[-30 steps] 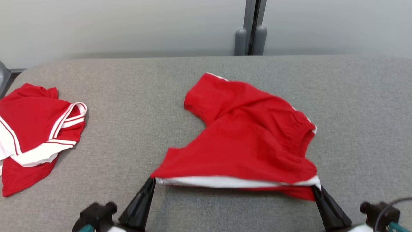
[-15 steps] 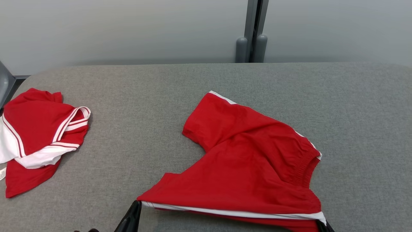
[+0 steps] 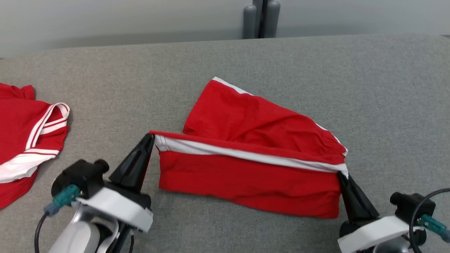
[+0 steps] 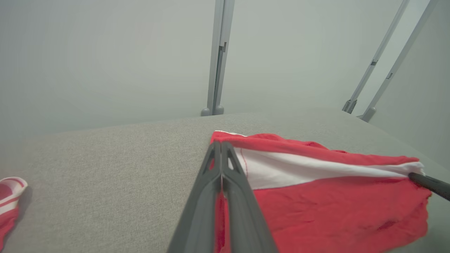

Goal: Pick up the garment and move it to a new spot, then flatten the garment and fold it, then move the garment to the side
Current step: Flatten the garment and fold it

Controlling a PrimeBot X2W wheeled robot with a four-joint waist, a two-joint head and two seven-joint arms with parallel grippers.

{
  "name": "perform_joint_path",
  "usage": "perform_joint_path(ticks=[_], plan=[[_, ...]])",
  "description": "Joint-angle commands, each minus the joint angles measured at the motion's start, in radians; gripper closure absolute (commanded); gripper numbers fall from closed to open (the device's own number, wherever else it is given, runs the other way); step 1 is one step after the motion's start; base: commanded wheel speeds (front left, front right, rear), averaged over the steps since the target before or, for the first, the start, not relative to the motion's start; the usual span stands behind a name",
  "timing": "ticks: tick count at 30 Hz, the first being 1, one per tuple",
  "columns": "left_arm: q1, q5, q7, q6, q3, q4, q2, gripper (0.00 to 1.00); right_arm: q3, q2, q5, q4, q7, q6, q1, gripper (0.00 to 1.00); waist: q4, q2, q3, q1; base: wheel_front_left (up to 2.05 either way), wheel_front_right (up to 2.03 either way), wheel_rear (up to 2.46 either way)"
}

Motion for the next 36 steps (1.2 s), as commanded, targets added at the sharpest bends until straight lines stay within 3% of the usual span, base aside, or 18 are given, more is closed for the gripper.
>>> perform_joint_path(ticks=[1,6,12,22,29,30,31,32,33,34,35,36], plan=[[-0.054,-0.001,0.001,-0.015,0.001,0.031,-0.002,1.0,-0.009,0.002,-0.004,0.013,-0.015,0.0,-0.035,1.0,-0.018,0.0,0.037,0.0,0.0,0.0,0.0],[-0.215,0.001,0.002,-0.056,-0.013,0.15,-0.031,1.0,-0.01,0.009,-0.007,0.066,-0.047,0.0,-0.132,1.0,-0.038,0.0,0.09,0.0,0.0,0.0,0.0],[-0.47,0.022,-0.004,-0.105,-0.048,0.398,-0.064,1.0,0.049,0.008,0.084,0.159,-0.129,0.0,-0.27,1.0,-0.085,0.0,0.17,0.0,0.0,0.0,0.0],[-0.76,0.038,-0.034,-0.134,-0.115,0.758,-0.098,1.0,0.123,0.009,0.137,0.22,-0.177,0.0,-0.385,1.0,-0.157,0.0,0.253,0.0,0.0,0.0,0.0],[-0.859,0.007,-0.061,-0.138,-0.188,0.946,-0.132,1.0,0.138,0.009,0.132,0.227,-0.179,0.0,-0.401,1.0,-0.176,0.0,0.266,0.0,0.0,0.0,0.0],[-0.864,-0.007,-0.064,-0.139,-0.204,0.96,-0.138,1.0,0.139,0.009,0.129,0.226,-0.179,0.0,-0.398,0.9,-0.176,0.0,0.267,0.0,0.0,0.0,0.0],[-0.865,-0.02,-0.06,-0.139,-0.222,0.973,-0.141,1.0,0.139,0.009,0.128,0.225,-0.179,0.0,-0.394,0.63,-0.176,0.0,0.267,0.0,0.0,0.0,0.0],[-0.867,-0.036,-0.067,-0.139,-0.238,0.978,-0.145,1.0,0.138,0.009,0.126,0.224,-0.179,0.0,-0.391,0.27,-0.176,0.0,0.266,0.0,0.0,0.0,0.0],[-0.866,-0.05,-0.07,-0.139,-0.257,0.982,-0.148,0.85,0.141,0.009,0.123,0.225,-0.179,0.0,-0.387,0.07,-0.175,0.0,0.264,0.0,0.0,0.0,0.0],[-0.865,-0.063,-0.072,-0.139,-0.273,0.986,-0.147,0.6,0.14,0.009,0.118,0.224,-0.179,0.0,-0.383,0.0,-0.173,0.0,0.262,0.0,0.0,0.0,0.0],[-0.865,-0.075,-0.085,-0.139,-0.287,0.988,-0.147,0.0,0.138,0.009,0.112,0.224,-0.179,0.0,-0.38,0.0,-0.171,0.0,0.259,0.0,0.0,0.0,0.0],[-0.864,-0.085,-0.095,-0.139,-0.3,0.991,-0.145,0.0,0.139,0.009,0.107,0.223,-0.179,0.0,-0.376,0.0,-0.168,0.0,0.255,0.0,0.0,0.0,0.0]])
